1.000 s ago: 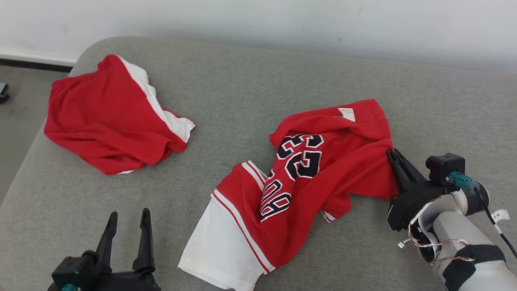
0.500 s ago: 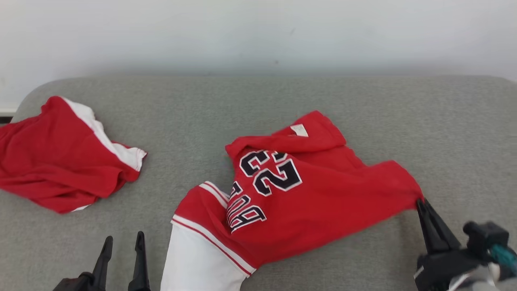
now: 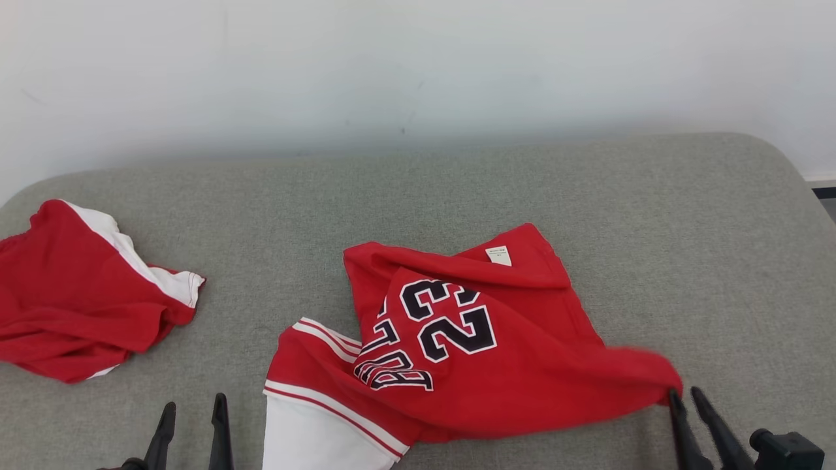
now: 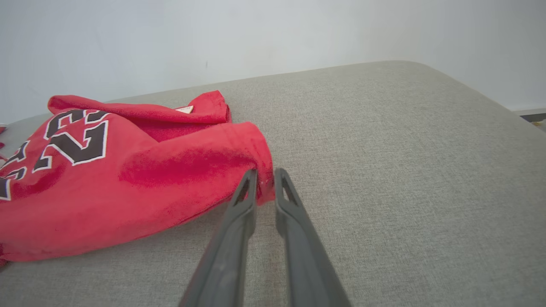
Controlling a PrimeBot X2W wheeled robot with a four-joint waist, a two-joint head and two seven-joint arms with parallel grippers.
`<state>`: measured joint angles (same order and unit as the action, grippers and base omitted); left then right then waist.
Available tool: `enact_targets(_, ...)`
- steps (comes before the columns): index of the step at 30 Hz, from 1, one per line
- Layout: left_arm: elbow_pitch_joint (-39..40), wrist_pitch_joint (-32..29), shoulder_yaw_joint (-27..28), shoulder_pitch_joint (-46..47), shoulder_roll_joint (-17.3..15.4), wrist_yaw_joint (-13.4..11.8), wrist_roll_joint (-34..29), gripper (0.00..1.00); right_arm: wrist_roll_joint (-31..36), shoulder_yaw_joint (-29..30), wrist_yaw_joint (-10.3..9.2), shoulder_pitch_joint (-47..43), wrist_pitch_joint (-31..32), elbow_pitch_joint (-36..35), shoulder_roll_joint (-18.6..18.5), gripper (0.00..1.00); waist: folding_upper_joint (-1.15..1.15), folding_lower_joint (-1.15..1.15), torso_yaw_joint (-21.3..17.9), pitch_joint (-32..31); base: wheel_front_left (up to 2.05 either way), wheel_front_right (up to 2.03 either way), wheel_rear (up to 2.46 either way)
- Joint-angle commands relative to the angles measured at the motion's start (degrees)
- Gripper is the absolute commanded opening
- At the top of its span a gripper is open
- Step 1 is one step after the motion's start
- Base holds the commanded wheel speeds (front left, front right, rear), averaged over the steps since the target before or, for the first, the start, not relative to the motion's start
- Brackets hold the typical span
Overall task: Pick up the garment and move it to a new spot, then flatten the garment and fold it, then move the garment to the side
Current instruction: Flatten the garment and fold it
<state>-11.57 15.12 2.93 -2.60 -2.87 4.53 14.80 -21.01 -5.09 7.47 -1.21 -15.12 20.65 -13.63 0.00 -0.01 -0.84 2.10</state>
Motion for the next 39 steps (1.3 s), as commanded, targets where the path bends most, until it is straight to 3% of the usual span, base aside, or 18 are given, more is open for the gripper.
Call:
enact_targets(1,0.37,0.05,0.5,-0.4,-0.03,-0.26,0.42,1.0,1.29,0.6,0.05,-0.07,-0.03,-1.06,0.41,1.0,0.0,0.01,-0.52,-0.6,0.0,0.0,0.0)
enact_targets(21,5.91,0.05,3.71,-0.95,-0.03,-0.1,-4.07,1.0,9.36,2.09,0.05,-1.92,-0.03,-13.31,5.61,1.0,0.0,0.01,0.15,-2.39,0.0,0.0,0.0)
enact_targets(39,7.28,0.05,4.07,-3.76,-0.13,1.39,-7.19,1.0,10.29,1.72,0.05,-3.69,-0.04,-13.2,5.89,1.0,0.0,0.01,1.21,-2.87,0.0,0.0,0.0)
